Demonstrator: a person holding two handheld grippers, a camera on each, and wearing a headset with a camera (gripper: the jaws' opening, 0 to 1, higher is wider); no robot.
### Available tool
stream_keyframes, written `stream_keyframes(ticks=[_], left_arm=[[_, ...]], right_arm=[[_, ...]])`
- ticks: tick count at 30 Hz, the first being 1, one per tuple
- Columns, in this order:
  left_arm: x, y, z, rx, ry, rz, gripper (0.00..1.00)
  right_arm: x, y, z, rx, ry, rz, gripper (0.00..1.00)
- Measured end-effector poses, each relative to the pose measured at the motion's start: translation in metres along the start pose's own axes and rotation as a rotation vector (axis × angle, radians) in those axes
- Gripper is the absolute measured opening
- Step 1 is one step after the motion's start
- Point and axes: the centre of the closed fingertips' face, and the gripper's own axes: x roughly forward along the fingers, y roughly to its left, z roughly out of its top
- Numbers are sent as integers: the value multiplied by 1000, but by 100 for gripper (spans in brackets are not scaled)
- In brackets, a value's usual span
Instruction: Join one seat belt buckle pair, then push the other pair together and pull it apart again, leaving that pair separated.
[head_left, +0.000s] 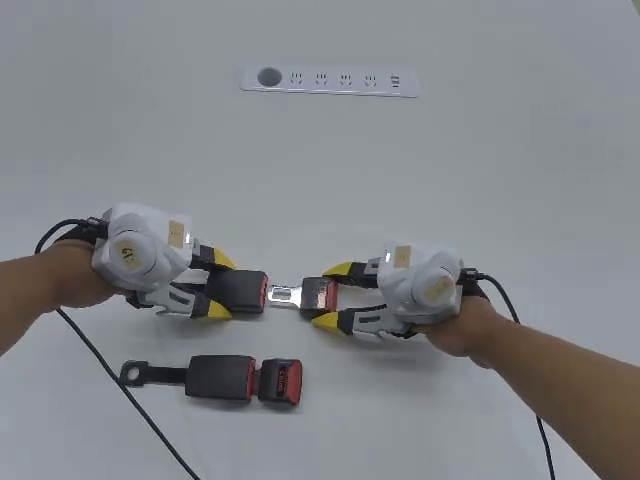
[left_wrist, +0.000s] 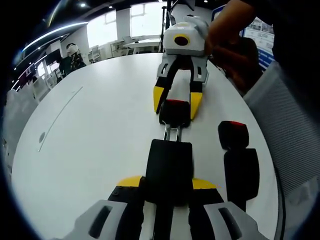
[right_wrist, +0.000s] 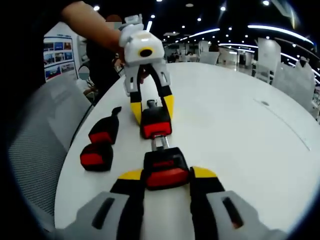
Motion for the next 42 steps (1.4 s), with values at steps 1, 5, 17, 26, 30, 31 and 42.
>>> stream_keyframes(ticks=[1,5,17,26,30,31,42], left_arm=[[0,0,0,2,1,-1,35],[0,-1,0,6,5,-1,35],[-2,-2,0,31,22,-12,35],[-2,-2,0,63,49,-21,34],[-1,-2,0,75,56,-23,34],[-1,-2,-1,79,57,-27,34],[1,-2,-1,120,77,-49,34]], right_arm=[[2,0,1,0,1,-3,35],[4,0,2,5,7,-11,35],[16,4,9,-7,40,-7,35],[18,4,11,9,65,-9,35],[19,5,12,6,79,-4,35],[20,5,12,6,81,-2,35],[32,9,21,-6,121,-4,35]])
